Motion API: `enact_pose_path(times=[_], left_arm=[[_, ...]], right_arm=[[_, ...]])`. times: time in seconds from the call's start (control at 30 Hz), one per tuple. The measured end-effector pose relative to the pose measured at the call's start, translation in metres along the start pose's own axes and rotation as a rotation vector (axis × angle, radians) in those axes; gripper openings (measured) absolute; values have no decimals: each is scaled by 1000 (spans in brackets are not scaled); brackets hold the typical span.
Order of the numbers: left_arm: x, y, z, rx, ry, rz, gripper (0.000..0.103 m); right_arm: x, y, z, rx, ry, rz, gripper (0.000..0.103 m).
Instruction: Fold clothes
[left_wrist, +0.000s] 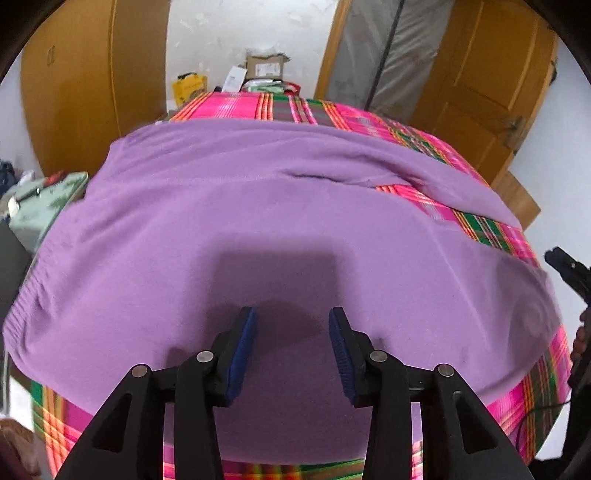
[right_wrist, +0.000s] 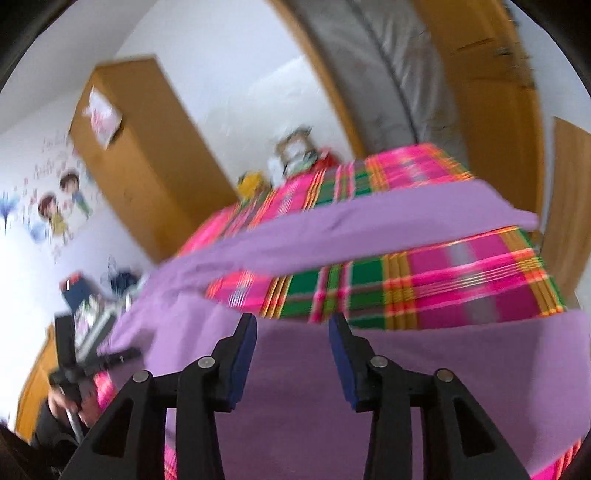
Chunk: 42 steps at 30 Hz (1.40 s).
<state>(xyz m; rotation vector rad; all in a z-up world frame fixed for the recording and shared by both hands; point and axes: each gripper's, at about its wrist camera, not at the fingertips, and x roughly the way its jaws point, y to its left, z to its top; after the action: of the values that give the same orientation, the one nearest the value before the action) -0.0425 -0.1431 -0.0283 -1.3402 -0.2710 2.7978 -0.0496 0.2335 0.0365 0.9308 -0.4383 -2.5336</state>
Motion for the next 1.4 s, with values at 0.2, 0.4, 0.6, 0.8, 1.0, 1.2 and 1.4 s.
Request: enact_pose_path(times=[0.2,0.4,0.6,0.8,1.0,1.2,1.4], left_arm=[[-18,36,42,-22,-108,88,48],[-5,106,100,-95,-135,153,59],[38,177,151,-178,-73,165,59],[91,235,175,-353,42,67,59],[119,248,177,-422,77,-21,58],[104,236,185,-348,-9,88,27],[100,234,195,-312,-48,173,27]], right_arm=[[18,28,12,-77,28,31,41],[41,51,22,-106,66,61,41],[60,73,33,-170,98,67,41],[78,85,40,-201,116,80,41],[90,89,43,-214,142,76,41],[97,88,46,-212,152,70,41],[100,90,47,-211,150,67,41]])
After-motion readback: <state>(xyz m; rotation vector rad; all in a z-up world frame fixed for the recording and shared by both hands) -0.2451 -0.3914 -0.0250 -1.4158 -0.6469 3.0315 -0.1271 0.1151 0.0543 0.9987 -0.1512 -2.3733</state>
